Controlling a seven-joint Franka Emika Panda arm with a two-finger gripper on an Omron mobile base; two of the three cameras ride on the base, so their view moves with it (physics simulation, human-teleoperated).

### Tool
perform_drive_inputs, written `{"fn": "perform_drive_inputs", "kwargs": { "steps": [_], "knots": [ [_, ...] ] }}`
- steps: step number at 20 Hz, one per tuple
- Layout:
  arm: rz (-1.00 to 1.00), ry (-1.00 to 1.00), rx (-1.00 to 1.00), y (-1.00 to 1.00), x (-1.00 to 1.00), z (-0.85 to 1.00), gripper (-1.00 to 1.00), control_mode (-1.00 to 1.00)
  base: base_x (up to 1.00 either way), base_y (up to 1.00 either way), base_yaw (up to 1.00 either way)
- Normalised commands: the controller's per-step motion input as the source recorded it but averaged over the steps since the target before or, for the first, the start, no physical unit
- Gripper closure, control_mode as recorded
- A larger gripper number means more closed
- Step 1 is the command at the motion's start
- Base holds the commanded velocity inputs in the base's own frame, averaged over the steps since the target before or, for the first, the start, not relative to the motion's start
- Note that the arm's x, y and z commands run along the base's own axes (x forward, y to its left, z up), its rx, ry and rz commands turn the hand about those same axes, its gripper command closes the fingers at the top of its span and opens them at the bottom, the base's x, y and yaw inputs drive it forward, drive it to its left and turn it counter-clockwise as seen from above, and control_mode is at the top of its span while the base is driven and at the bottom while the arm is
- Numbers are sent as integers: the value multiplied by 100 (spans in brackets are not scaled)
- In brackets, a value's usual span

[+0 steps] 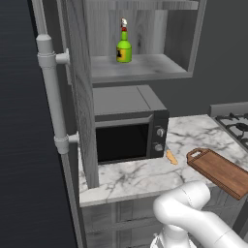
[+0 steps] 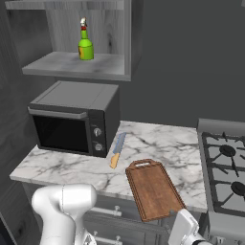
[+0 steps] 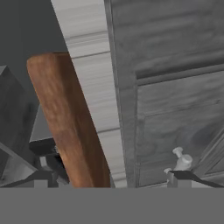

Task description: Move the cutting board and knife to the sink. Then move spray from the cabinet to the counter.

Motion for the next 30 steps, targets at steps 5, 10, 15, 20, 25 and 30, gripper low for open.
{"fn": "perform_drive_inputs", "kwargs": {
  "steps": [5, 10, 15, 20, 25, 30],
  "knots": [
    [0, 0, 0, 0, 18, -2, -100, -100, 0, 0, 0],
    [0, 0, 0, 0, 18, -3, -100, -100, 0, 0, 0],
    [0, 0, 0, 0, 15, -3, -100, -100, 0, 0, 0],
    [0, -1, 0, 0, 7, -5, -100, -100, 0, 0, 0],
    [0, -3, 0, 0, 1, -4, -100, -100, 0, 0, 0],
    [0, -5, -1, 0, 0, -3, -100, -100, 0, 0, 0]
  ]
}}
